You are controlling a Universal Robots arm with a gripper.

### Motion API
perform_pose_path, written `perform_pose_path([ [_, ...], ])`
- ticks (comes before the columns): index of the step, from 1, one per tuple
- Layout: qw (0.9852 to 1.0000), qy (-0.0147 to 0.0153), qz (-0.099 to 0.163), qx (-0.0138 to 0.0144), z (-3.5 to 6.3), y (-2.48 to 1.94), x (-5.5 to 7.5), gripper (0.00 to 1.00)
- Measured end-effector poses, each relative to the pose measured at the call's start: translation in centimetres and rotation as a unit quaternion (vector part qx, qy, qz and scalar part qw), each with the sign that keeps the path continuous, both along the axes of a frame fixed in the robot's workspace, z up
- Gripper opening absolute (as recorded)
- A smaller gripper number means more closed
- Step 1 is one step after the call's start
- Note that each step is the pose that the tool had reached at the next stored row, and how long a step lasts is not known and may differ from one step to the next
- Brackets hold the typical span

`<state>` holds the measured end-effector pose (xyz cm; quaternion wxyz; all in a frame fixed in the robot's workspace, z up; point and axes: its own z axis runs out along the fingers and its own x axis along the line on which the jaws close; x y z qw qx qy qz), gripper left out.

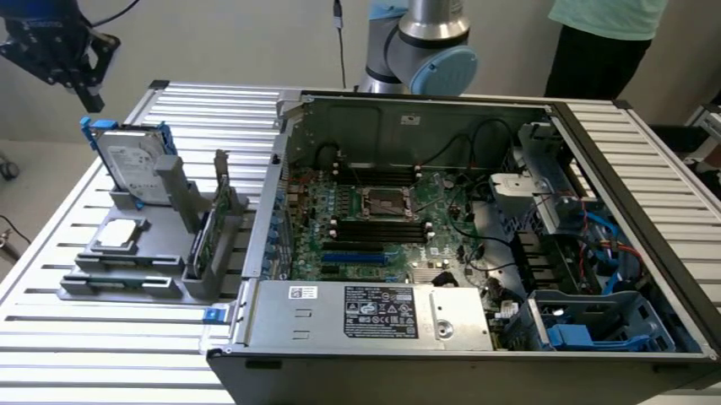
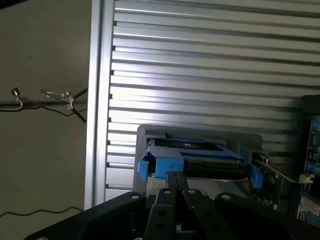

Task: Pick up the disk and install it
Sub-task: 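Pick up the disk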

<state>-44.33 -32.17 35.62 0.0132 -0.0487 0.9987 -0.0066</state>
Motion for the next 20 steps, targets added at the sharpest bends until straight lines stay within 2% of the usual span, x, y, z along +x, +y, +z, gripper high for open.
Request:
perform_pose_path([
  [4, 0.9994, 0.0001, 0.036, 0.0000, 0.00, 0.00, 0.00, 0.11],
  [9, 0.9967, 0.0005, 0.081, 0.0000, 0.00, 0.00, 0.00, 0.11],
  [14, 0.9922, 0.0007, 0.125, 0.0000, 0.01, 0.00, 0.00, 0.11],
  [20, 0.9844, 0.0007, 0.176, 0.0000, 0.03, 0.01, 0.00, 0.11],
])
